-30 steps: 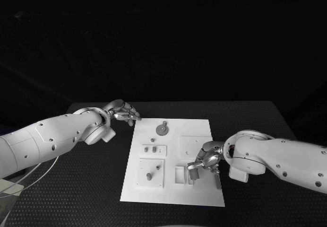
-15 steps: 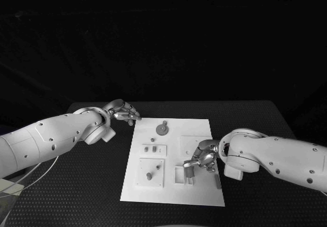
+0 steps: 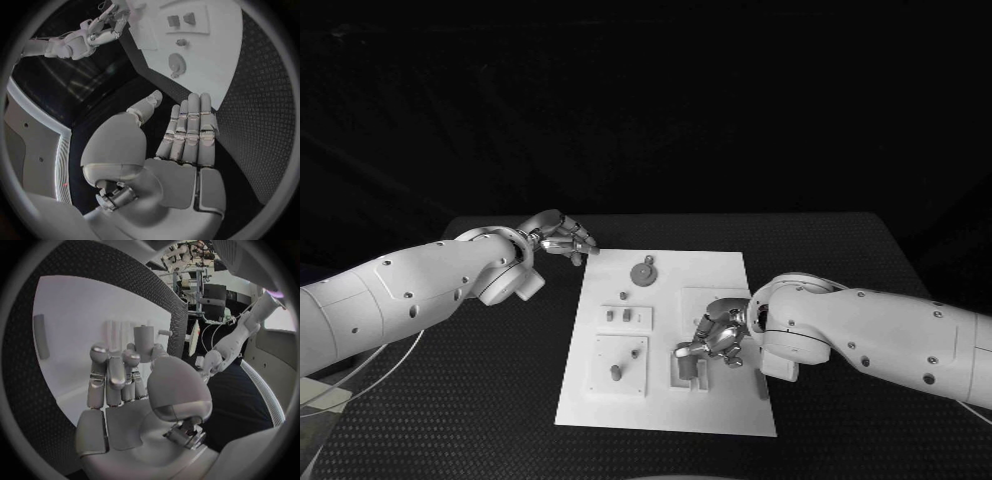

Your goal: Assemble the parts on the task board

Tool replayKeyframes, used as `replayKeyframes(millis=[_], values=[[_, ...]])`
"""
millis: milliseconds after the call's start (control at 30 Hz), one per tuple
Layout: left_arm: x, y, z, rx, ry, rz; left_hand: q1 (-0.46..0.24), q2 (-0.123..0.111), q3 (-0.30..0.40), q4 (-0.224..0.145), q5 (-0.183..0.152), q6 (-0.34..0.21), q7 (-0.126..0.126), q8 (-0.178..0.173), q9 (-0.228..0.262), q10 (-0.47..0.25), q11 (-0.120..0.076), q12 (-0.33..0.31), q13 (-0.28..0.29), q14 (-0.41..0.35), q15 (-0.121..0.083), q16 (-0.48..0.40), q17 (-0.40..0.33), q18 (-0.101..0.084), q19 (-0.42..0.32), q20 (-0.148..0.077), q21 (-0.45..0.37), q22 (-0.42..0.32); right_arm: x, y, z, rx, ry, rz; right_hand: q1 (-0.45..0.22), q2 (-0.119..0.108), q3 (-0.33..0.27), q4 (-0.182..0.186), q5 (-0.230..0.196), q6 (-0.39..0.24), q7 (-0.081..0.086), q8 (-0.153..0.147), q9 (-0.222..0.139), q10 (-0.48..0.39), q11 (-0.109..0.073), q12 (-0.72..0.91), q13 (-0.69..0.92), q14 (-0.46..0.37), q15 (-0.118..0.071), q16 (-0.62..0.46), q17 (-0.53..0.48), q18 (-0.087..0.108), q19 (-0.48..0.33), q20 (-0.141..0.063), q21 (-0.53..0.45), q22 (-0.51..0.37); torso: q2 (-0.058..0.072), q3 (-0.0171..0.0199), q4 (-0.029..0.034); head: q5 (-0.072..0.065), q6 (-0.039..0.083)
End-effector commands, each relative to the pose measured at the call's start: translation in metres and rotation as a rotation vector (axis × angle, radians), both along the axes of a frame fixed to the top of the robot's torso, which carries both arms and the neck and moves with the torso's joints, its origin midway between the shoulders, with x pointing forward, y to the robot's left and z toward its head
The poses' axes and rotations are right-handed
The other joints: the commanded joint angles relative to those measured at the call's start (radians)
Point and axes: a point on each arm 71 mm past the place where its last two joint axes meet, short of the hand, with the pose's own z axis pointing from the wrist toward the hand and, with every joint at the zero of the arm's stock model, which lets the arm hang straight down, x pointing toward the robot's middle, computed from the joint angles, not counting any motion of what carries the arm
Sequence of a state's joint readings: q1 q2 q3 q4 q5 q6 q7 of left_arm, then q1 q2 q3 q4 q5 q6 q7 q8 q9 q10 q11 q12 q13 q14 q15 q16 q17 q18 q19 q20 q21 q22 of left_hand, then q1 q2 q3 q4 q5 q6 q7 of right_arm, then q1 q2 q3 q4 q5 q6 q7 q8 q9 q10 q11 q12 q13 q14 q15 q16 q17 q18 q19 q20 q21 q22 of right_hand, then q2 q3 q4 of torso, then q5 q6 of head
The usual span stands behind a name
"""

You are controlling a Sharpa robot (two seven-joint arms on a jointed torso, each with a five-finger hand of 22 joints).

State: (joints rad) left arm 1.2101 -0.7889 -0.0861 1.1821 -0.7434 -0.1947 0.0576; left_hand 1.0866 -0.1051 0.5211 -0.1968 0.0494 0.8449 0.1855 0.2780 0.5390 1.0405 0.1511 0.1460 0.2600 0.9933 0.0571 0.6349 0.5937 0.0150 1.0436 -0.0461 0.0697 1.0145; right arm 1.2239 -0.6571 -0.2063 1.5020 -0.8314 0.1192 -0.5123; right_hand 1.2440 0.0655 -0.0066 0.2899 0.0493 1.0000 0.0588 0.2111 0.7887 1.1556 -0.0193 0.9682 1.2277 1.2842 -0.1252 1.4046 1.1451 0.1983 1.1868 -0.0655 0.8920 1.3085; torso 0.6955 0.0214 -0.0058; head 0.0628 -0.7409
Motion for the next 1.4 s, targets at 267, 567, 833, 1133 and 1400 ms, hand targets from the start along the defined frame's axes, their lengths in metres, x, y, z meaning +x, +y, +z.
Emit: replayKeyframes(millis=[267,567,833,1133,1400], values=[[0.0,-0.002,0.0,-0.008,0.005,-0.009,-0.007,0.001,0.0,0.003,0.003,-0.004,0.0,0.003,-0.001,-0.008,0.002,0.006,-0.001,0.006,-0.002,-0.008,0.002,0.018,0.001,0.002,0.001,-0.001,0.0,0.001,-0.005,-0.039,0.031,0.047,-0.022,0.004,0.005,0.003,0.004,0.039,0.02,0.001,-0.005,-0.007,-0.013,-0.007,-0.004,0.006,-0.013,-0.006,-0.003,0.063,0.004,0.001,-0.006,0.014,0.0,-0.0017,0.0003,0.004,-0.004],[-0.001,-0.001,0.0,-0.007,0.007,-0.007,-0.006,0.001,0.0,0.003,0.003,-0.005,0.0,0.003,-0.001,-0.009,0.002,0.006,-0.002,0.006,-0.002,-0.009,0.003,0.018,0.0,0.003,0.001,-0.001,-0.002,0.001,-0.009,-0.051,0.082,0.071,-0.064,0.026,0.008,0.002,0.004,0.04,0.02,-0.005,-0.014,-0.01,-0.012,-0.009,-0.008,0.001,-0.012,-0.008,-0.005,0.063,0.0,0.002,-0.008,0.016,0.0,-0.0005,-0.0012,0.009,-0.006],[-0.001,-0.001,0.0,-0.007,0.006,-0.008,-0.007,0.002,-0.001,0.004,0.003,-0.005,0.0,0.003,-0.002,-0.009,0.002,0.006,-0.002,0.006,-0.002,-0.009,0.004,0.018,0.0,0.003,0.001,-0.001,-0.004,0.003,-0.017,-0.06,0.09,0.067,-0.075,0.027,0.004,0.002,0.004,0.038,0.021,-0.008,-0.016,-0.014,-0.012,-0.01,-0.009,-0.006,-0.012,-0.012,-0.012,0.063,-0.004,0.002,-0.009,0.017,0.0,0.0007,-0.0014,0.012,-0.008],[0.0,-0.001,0.001,-0.009,0.001,-0.008,-0.008,0.002,-0.001,0.005,0.003,-0.005,0.0,0.003,-0.002,-0.009,0.002,0.006,-0.002,0.006,-0.001,-0.01,0.005,0.018,0.0,0.003,0.001,-0.001,0.0,0.001,-0.019,-0.053,0.08,0.036,-0.093,0.029,0.003,0.003,0.004,0.033,0.023,-0.012,-0.02,-0.018,-0.01,-0.01,-0.01,-0.013,-0.01,-0.016,-0.017,0.063,-0.006,0.002,-0.011,0.016,0.001,0.0012,-0.0006,0.016,-0.011],[0.0,-0.001,0.001,-0.009,-0.001,-0.007,-0.008,0.002,-0.001,0.005,0.003,-0.005,0.0,0.003,-0.002,-0.009,0.002,0.007,-0.002,0.006,-0.002,-0.011,0.006,0.018,0.0,0.003,0.001,-0.001,0.001,0.0,-0.019,-0.053,0.071,0.027,-0.094,0.028,0.004,0.002,0.004,0.032,0.023,-0.013,-0.021,-0.018,-0.01,-0.01,-0.01,-0.013,-0.01,-0.016,-0.017,0.063,-0.006,0.001,-0.011,0.016,0.0,0.0014,-0.0028,0.018,-0.01]])
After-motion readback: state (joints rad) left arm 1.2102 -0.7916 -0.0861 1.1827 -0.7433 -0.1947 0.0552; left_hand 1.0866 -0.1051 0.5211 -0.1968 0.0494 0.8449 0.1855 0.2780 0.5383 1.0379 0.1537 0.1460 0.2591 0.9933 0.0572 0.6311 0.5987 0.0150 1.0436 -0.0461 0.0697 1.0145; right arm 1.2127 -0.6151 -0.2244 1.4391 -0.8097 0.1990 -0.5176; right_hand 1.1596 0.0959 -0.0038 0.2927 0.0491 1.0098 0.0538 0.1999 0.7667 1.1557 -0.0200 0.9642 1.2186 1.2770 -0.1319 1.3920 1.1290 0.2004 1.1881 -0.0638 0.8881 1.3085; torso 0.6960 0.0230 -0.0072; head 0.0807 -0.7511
